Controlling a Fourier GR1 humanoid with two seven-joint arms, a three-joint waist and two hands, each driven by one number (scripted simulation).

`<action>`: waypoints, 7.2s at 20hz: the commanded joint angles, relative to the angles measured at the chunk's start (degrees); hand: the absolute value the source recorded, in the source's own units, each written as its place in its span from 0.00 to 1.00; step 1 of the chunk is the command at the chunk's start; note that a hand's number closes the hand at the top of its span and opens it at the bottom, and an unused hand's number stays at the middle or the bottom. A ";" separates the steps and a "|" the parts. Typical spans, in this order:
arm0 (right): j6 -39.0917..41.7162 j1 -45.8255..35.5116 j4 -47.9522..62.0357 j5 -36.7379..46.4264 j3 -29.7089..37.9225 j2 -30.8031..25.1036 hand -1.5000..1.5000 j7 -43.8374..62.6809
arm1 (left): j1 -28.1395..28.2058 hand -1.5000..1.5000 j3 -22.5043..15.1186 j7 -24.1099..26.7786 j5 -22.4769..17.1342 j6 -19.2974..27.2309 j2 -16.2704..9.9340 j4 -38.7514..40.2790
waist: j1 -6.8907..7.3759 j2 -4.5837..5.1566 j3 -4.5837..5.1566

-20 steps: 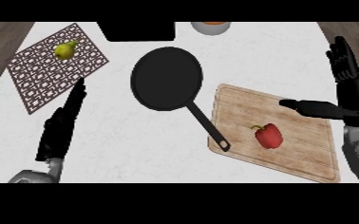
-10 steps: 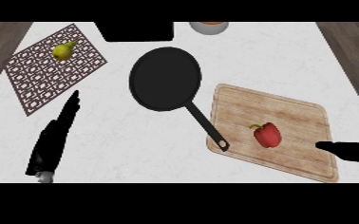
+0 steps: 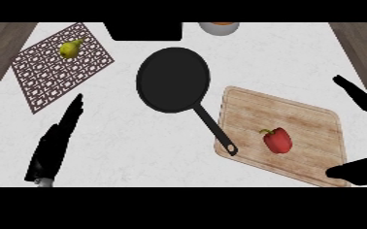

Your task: Pick the bell pepper from the cutting board and place it in the pan

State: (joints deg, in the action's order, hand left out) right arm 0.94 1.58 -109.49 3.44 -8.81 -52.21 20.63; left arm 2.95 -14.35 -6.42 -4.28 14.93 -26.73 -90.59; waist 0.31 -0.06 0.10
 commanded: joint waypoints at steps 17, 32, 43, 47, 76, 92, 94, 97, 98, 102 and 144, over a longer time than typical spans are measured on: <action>22.88 -25.09 5.34 7.35 -18.48 14.63 0.00 37.77 | -0.99 0.50 1.55 -4.36 4.17 -1.92 3.01 -2.61 | 0.92 0.09 -0.07; 24.89 -21.60 6.63 13.30 -24.64 20.02 0.00 44.70 | 1.56 0.50 3.84 -2.35 6.17 -3.32 5.07 -2.12 | -0.14 -0.03 -0.07; 26.49 -23.47 19.95 18.80 -23.11 25.06 0.00 38.85 | 0.81 0.50 4.50 -4.30 7.90 -4.67 7.00 -3.42 | 0.19 0.12 -0.10; 29.27 -19.51 14.23 18.85 -21.67 23.38 0.00 41.39 | -0.26 0.50 8.27 -1.75 5.78 -6.97 6.59 0.25 | -0.32 0.02 -0.07; 27.27 -15.00 24.89 34.31 -8.22 35.84 1.00 21.04 | 2.40 0.50 13.64 0.00 12.05 -13.14 11.90 -0.74 | -0.17 0.04 -0.09; 15.23 -46.73 46.12 35.09 -4.17 20.02 1.00 -31.43 | -3.06 0.50 8.91 -1.44 13.36 -12.88 13.78 -0.70 | 5.68 2.33 -0.58; 9.51 -47.27 47.07 33.72 -2.18 22.35 1.00 -36.75 | -2.01 0.50 8.99 0.09 12.94 -14.06 12.96 -0.18 | 5.85 2.36 -0.55; 5.98 -50.86 53.04 33.57 -1.05 22.90 1.00 -45.57 | -3.17 0.50 8.41 -1.96 14.56 -12.35 13.87 -0.39 | 5.82 2.33 -0.45; 4.47 -51.46 55.44 33.76 -0.78 23.29 1.00 -48.32 | -1.36 0.50 8.25 -1.32 13.67 -13.33 13.68 -1.18 | 5.84 2.03 -0.37; 2.86 -59.58 66.47 32.87 0.47 29.98 1.00 -51.35 | -2.36 0.50 8.45 -1.35 13.43 -13.72 13.82 -0.56 | 6.12 2.03 -0.23; 6.58 -69.40 98.67 9.17 9.10 52.21 0.00 -45.34 | -8.92 0.50 9.27 -2.57 13.45 -16.27 14.04 2.67 | 10.17 2.51 -0.16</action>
State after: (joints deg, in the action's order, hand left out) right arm 11.03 -67.61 -10.74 17.84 -3.54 -0.01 -25.10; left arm -5.74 -6.53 -9.16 10.26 -0.46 -11.67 -88.41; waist 10.55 2.51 -0.08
